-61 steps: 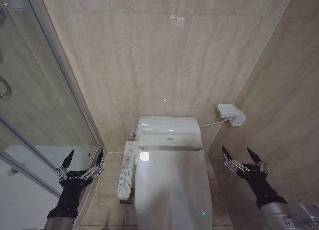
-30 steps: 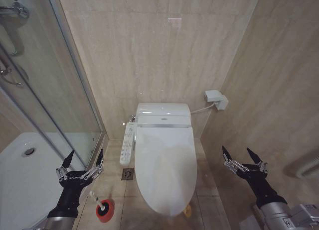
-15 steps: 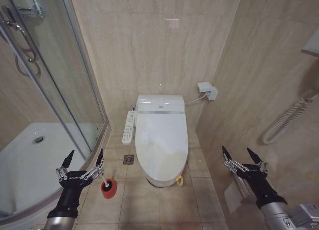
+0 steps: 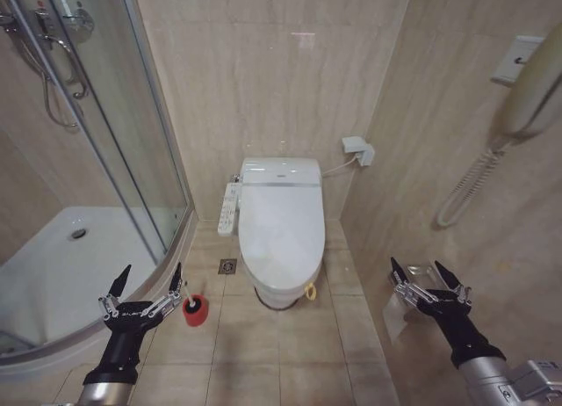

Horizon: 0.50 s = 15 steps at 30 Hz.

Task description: Open the toilet lid, clean the toilet bowl with a toilet brush, close the toilet lid, and flush.

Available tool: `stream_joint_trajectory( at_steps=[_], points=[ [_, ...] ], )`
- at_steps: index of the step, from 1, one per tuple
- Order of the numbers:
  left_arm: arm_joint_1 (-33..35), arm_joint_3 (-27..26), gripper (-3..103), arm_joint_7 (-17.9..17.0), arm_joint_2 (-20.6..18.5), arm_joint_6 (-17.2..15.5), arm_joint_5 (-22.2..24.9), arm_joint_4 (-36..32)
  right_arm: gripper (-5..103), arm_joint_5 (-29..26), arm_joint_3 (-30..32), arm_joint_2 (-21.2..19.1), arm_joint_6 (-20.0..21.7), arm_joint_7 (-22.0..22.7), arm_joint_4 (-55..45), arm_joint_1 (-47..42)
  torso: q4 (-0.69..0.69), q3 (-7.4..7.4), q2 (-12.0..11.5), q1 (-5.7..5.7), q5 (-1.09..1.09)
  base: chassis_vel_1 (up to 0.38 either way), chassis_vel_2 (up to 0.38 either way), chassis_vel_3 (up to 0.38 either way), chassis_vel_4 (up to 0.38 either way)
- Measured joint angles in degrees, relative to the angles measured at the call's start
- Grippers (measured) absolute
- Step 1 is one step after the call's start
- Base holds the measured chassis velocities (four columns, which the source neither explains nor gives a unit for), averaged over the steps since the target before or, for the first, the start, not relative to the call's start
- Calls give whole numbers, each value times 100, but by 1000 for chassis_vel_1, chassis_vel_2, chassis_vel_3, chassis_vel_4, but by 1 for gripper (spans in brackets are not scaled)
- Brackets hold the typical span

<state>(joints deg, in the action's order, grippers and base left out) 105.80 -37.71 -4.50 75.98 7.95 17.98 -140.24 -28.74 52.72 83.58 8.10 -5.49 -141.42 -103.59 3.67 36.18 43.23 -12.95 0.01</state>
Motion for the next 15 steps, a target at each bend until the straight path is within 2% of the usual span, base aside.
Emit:
stream_joint_trajectory(
  at_steps=[15],
  points=[
    [0,0,100,0,0,0,0,-1,100,0,0,0,0,0,0,0,0,0,0,0,-1,137,-132,-123,141]
  ],
)
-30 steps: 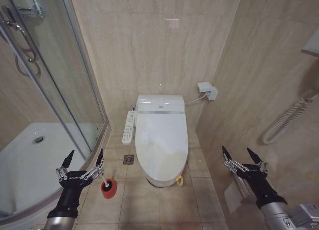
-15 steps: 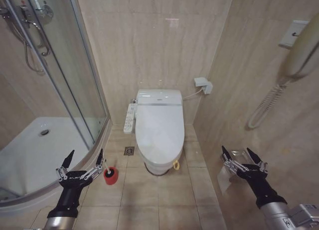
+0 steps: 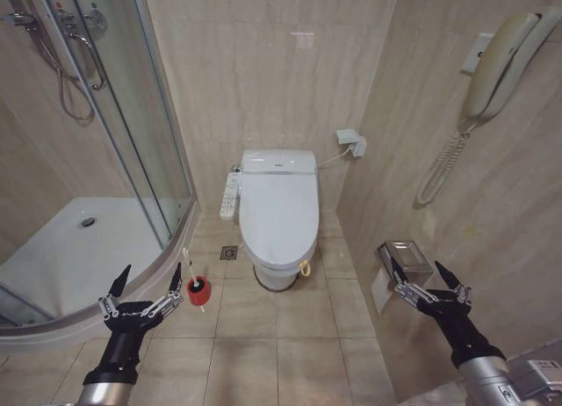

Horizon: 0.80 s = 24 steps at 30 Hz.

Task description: Open the toilet lid, clean the toilet bowl with a toilet brush, close the toilet lid, and flush.

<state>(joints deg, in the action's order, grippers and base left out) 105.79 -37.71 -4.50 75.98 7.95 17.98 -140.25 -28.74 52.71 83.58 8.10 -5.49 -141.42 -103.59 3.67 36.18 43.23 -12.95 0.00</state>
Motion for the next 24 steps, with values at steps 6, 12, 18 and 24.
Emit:
stream_joint_trajectory(
  at_steps=[6,12,18,24],
  points=[
    [0,0,100,0,0,0,0,0,100,0,0,0,0,0,0,0,0,0,0,1,0,43,-53,-52,56],
    [0,0,100,0,0,0,0,1,100,0,0,0,0,0,0,0,0,0,0,-2,0,0,0,0,0],
    [0,0,100,0,0,0,0,0,100,0,0,0,0,0,0,0,0,0,-1,-2,0,0,0,0,0],
    [0,0,100,0,0,0,0,1,100,0,0,0,0,0,0,0,0,0,0,-1,0,0,0,0,0]
  ],
)
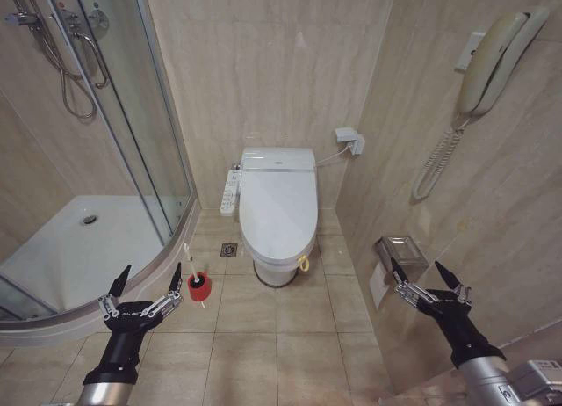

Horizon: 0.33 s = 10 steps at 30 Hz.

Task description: Open the toilet lid, clean the toilet bowl with a toilet brush, close the toilet lid, and flush.

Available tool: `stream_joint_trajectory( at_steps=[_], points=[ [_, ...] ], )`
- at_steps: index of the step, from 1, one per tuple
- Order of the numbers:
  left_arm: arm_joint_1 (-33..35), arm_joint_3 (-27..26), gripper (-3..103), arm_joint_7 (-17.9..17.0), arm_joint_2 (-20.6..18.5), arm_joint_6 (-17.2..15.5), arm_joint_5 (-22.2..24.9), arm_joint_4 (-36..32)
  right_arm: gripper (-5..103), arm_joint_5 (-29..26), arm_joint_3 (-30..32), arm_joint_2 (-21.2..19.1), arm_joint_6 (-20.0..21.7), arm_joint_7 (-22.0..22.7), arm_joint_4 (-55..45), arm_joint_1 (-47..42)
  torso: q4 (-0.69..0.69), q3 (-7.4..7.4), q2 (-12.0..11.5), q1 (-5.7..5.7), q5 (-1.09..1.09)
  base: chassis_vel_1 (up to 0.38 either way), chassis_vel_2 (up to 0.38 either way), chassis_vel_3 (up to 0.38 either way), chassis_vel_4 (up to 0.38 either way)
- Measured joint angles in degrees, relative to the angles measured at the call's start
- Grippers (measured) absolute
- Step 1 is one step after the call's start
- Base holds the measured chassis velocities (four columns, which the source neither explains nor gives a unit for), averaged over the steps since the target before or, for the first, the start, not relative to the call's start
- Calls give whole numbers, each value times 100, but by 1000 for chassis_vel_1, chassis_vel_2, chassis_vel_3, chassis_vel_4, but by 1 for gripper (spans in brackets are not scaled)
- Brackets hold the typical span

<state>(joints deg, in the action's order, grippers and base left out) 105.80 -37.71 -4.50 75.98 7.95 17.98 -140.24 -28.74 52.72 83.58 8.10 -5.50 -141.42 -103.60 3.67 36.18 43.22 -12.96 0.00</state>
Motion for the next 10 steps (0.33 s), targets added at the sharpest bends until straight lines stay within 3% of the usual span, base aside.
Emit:
stream_joint_trajectory(
  at_steps=[10],
  points=[
    [0,0,100,0,0,0,0,0,100,0,0,0,0,0,0,0,0,0,0,0,0,0,0,0,0]
  ],
)
